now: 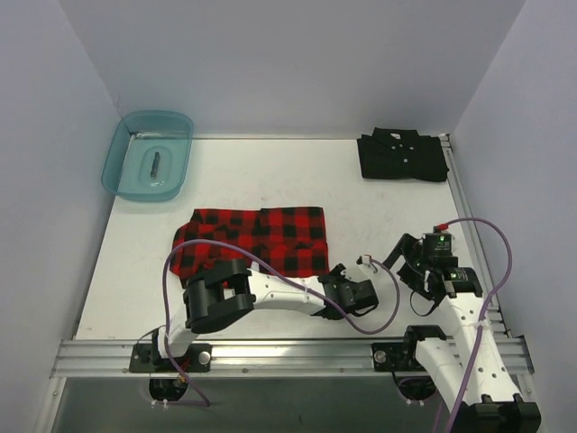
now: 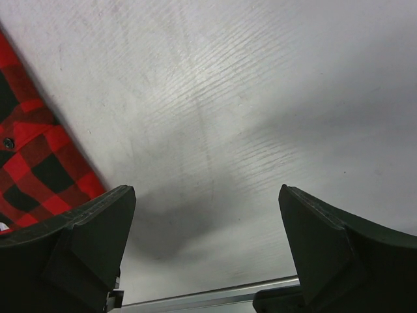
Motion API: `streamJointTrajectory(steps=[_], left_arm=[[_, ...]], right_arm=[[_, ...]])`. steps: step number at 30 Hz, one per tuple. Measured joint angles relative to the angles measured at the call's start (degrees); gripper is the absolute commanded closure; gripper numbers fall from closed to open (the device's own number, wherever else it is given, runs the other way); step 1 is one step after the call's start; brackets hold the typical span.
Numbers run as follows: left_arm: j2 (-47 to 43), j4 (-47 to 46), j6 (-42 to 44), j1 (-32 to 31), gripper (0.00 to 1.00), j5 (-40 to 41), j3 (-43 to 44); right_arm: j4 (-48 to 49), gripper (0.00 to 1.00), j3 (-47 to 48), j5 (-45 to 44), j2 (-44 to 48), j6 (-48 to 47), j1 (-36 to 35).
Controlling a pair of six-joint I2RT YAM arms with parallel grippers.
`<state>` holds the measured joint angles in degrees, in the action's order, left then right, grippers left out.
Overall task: Fold and stack the long sleeve shirts
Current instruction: Fold the shirt
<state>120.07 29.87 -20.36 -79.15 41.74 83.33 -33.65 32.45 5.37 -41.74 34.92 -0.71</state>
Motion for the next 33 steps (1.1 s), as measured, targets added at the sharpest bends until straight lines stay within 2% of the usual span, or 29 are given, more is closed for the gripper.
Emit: streamJointTrajectory(steps=[2,6,11,14,21,27,33], left_arm=[[0.09,0.50,-0.09,0.00,0.78,0.33,0.00],[-0.26,0.79,-0.46,0.00,0.93,1.14,-0.26],[-4.39,1.03,-1.79,0.17,0.94,-0.02,-3.37],[-8.74,0.92,-2.82,0.72,0.94,-1.66,-5.55],[-18.40,-2.12,-5.51,3.30,0.94,-7.06,-11.02],[-19.67,-4.15,-6.99,3.63,0.94,-10.12,-13.31],[-19.80,-5.05,-8.46,4.07,0.94,-12.15,-14.19]], right_arm=[[0.61,0.02,-0.70,1.14,-0.26,0.20,0.04],[3.45,0.01,-2.10,4.66,-1.73,1.11,0.09],[11.56,0.00,-5.51,12.70,-5.42,4.00,0.31],[20.06,0.00,-9.38,19.12,-9.90,7.89,-0.13],[39.71,0.00,-12.26,25.68,-24.30,17.42,-7.96],[59.65,0.05,-11.56,31.56,-37.18,25.75,-12.39],[72.39,0.14,-9.70,34.42,-46.66,31.21,-16.04]])
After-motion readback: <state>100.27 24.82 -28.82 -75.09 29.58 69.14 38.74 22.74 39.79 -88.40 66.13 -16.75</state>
